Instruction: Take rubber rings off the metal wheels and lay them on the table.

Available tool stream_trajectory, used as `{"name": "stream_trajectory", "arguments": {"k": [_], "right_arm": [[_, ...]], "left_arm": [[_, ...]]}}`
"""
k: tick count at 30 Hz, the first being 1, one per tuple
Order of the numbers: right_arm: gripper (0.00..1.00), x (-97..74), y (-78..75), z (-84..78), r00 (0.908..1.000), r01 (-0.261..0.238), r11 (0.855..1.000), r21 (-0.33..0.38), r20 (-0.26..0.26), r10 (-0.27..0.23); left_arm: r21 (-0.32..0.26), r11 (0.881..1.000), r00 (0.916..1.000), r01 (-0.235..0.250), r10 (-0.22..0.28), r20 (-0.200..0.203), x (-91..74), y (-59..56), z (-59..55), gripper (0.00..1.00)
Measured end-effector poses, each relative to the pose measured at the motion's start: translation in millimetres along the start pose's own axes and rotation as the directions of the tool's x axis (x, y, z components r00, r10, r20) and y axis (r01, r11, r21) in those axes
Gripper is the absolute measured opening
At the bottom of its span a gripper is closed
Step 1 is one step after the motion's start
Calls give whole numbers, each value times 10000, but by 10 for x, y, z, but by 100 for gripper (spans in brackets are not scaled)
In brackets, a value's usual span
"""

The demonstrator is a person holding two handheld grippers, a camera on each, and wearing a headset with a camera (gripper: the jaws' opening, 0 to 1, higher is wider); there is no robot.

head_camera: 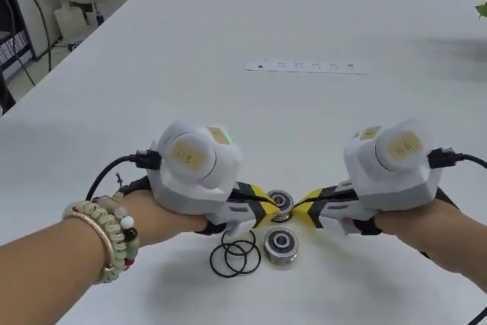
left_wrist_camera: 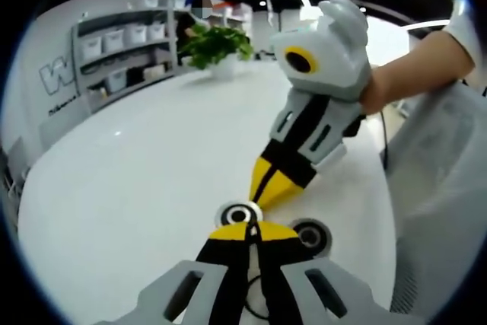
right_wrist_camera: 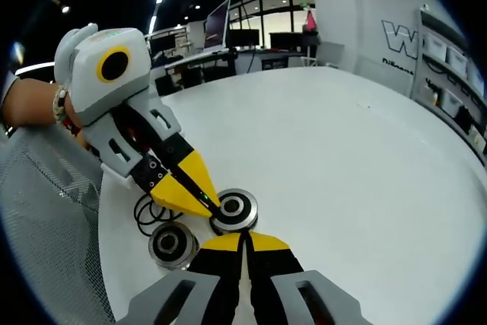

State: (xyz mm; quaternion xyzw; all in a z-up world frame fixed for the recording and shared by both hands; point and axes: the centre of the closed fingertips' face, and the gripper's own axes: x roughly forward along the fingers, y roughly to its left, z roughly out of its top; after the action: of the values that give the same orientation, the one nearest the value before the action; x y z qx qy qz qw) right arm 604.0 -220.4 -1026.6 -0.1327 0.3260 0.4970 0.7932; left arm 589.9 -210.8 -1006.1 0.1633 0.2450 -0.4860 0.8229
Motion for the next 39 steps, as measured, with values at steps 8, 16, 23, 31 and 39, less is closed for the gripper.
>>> {"name": "stream_trajectory", "arguments": {"k": [8, 16, 23, 31, 39], "right_arm": [[0, -27, -33, -14, 9996, -238, 9918, 1257, 155, 220], [0, -21, 57, -10, 9975, -698, 9906, 1174, 149, 686], [0, -13, 137, 0, 9952, -976, 9903, 986, 111, 970], [0, -22, 119, -1, 9957, -927, 9882, 1216, 152, 915], [0, -30, 94, 14, 9971, -746, 9858, 1506, 242, 718]], "left_arm": [[52, 9999, 9999, -150, 150, -83, -12, 54, 6, 11], [-160, 9995, 9997, -260, 261, 42, -19, 88, 37, 13], [-241, 9990, 9993, -367, 369, 70, -25, 115, 41, 13], [-110, 9994, 9994, -327, 328, 74, -12, 98, 20, 13], [-144, 9991, 9991, -400, 402, 100, -9, 110, 21, 13]]}}
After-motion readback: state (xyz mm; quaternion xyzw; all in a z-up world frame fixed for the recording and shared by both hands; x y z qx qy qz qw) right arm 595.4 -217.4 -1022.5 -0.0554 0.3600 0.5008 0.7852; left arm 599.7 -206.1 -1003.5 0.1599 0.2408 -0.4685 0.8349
